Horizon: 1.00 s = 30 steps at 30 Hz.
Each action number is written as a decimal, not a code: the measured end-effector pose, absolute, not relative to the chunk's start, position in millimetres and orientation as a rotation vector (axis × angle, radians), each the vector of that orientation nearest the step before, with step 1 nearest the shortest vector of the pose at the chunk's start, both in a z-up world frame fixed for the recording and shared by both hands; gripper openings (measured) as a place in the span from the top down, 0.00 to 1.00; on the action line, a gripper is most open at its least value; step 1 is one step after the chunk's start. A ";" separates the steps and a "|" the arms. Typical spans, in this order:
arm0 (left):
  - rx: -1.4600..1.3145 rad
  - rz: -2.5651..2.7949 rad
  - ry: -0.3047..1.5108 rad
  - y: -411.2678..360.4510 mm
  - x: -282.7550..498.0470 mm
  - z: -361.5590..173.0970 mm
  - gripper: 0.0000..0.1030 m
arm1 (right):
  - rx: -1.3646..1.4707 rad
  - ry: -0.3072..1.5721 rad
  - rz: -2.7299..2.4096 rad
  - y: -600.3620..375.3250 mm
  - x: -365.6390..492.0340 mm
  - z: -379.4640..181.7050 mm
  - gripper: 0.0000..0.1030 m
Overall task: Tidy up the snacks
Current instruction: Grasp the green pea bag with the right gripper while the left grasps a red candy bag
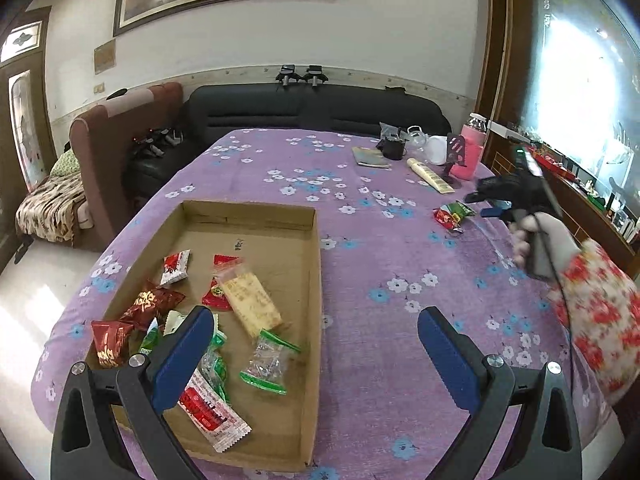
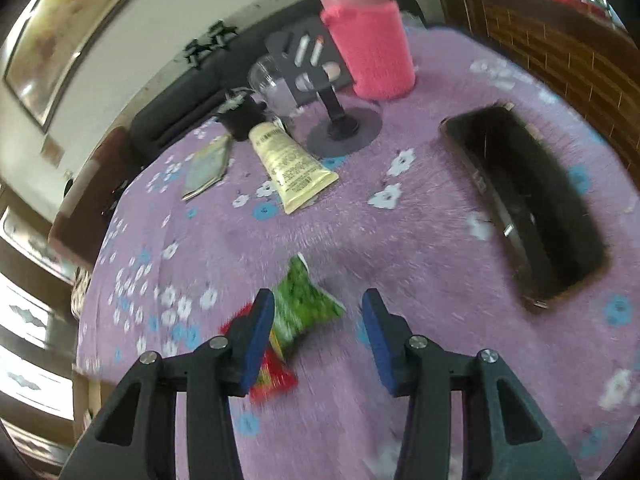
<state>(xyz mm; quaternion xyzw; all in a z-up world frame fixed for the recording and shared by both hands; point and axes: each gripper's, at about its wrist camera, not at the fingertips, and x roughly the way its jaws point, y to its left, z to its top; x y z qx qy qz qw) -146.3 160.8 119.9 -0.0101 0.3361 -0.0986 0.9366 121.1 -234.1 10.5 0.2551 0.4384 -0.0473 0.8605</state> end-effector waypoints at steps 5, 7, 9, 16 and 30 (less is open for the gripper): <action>-0.045 -0.194 0.702 165.4 -139.5 114.6 0.00 | 0.522 0.959 -0.036 -211.8 136.2 2.6 0.72; -0.058 -0.197 0.707 166.6 -136.9 112.4 0.00 | 0.466 0.985 0.019 -196.0 133.6 3.9 0.73; -0.073 -0.211 0.717 165.6 -134.8 109.4 0.00 | 0.399 1.015 0.082 -176.2 123.1 4.7 0.73; -0.064 -0.258 0.717 159.3 -138.1 107.5 0.00 | 0.505 1.026 0.349 -165.1 58.7 15.0 0.73; -0.094 -0.380 0.771 112.9 -102.0 113.7 0.01 | 0.507 0.950 0.168 -179.8 39.1 -5.7 0.56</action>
